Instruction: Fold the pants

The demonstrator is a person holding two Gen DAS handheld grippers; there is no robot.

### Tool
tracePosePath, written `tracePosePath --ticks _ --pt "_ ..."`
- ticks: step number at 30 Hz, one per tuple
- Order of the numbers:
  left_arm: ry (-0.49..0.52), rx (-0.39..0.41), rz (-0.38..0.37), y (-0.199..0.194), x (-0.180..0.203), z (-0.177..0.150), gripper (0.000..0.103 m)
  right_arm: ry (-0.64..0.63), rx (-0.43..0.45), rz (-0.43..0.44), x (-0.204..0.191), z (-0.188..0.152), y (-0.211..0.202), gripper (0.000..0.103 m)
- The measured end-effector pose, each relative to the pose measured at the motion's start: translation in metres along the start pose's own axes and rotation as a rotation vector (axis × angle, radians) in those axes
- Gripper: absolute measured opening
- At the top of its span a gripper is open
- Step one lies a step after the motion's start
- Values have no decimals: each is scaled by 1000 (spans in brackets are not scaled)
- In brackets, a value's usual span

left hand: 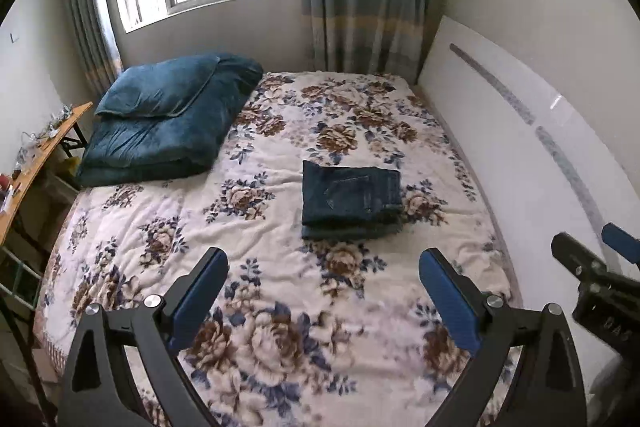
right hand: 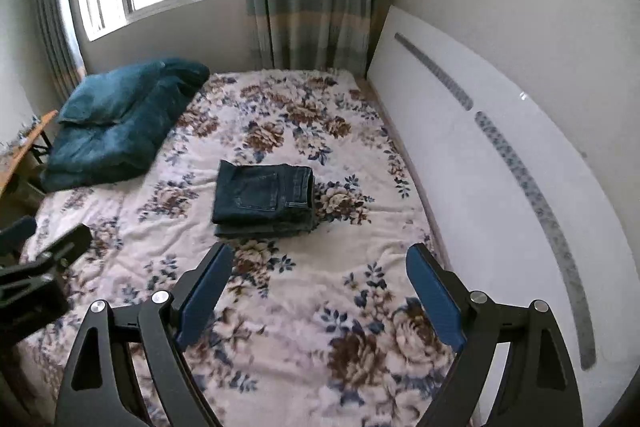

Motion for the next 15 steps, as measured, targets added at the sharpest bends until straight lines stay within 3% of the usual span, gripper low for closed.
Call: tracePosePath --ticks 9,15 --pt "26 55 -4 -122 22 -36 98 23 46 9 34 -46 -150 91" --pt "41 90 34 -183 37 -56 98 26 85 43 50 -65 -221 91"
Point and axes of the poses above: each gripper's, at about its wrist camera, not at the fingertips, and y roughly the way its jaws point, x to its right, z to its top, the point moved 3 cm from there along y, roughly the way its jaws point, and after that the axes turned 15 degrees about -z, right-handed, at the moved point
